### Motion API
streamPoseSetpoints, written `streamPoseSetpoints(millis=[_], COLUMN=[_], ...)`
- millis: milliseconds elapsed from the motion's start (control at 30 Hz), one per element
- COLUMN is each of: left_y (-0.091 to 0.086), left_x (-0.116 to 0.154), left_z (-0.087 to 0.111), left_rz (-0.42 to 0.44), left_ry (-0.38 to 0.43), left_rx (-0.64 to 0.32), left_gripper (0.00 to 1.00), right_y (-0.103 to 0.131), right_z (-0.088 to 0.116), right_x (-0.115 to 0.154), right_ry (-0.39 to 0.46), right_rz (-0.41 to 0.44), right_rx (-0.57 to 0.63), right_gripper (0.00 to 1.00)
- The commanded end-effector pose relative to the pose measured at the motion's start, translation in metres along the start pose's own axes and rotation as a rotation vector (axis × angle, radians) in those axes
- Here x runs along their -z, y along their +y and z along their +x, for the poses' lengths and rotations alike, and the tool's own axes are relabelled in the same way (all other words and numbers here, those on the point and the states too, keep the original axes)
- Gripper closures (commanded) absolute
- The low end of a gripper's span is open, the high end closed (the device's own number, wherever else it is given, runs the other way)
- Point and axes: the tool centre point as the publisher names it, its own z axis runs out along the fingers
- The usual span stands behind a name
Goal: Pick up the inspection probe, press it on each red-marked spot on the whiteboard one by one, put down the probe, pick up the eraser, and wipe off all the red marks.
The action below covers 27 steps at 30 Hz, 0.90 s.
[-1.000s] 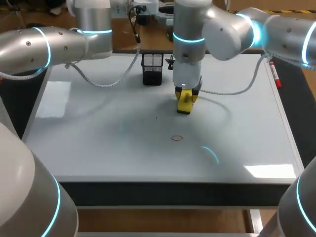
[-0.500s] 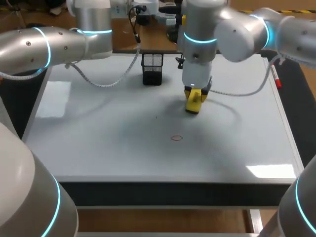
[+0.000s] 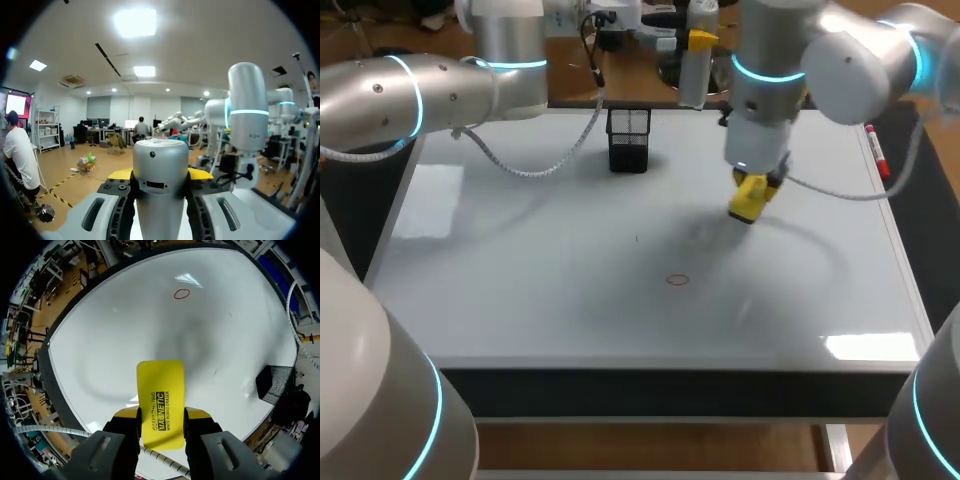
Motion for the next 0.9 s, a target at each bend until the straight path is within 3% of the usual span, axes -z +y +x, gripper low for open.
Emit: streamPoseSetpoints(millis=[33, 600, 900], left_y=[-0.002, -0.002, -0.002], left_x=[0.000, 0.000, 0.000], left_z=[0.000, 0.000, 0.000], left_rz=[-0.001, -0.001, -0.001], left_ry=[0.002, 0.002, 0.002], left_rx=[0.001, 0.001, 0.001], left_gripper=[1.00, 1.00, 1.00], right_y=[-0.003, -0.019, -0.020], right_z=[0.040, 0.112, 0.122], right_x=[0.007, -0.002, -0.005], right_ry=[-0.021, -0.025, -0.051], right_rz=[0.010, -0.012, -0.026], right_rx=[-0.035, -0.221, -0.261], right_gripper=[1.00, 1.00, 1.00])
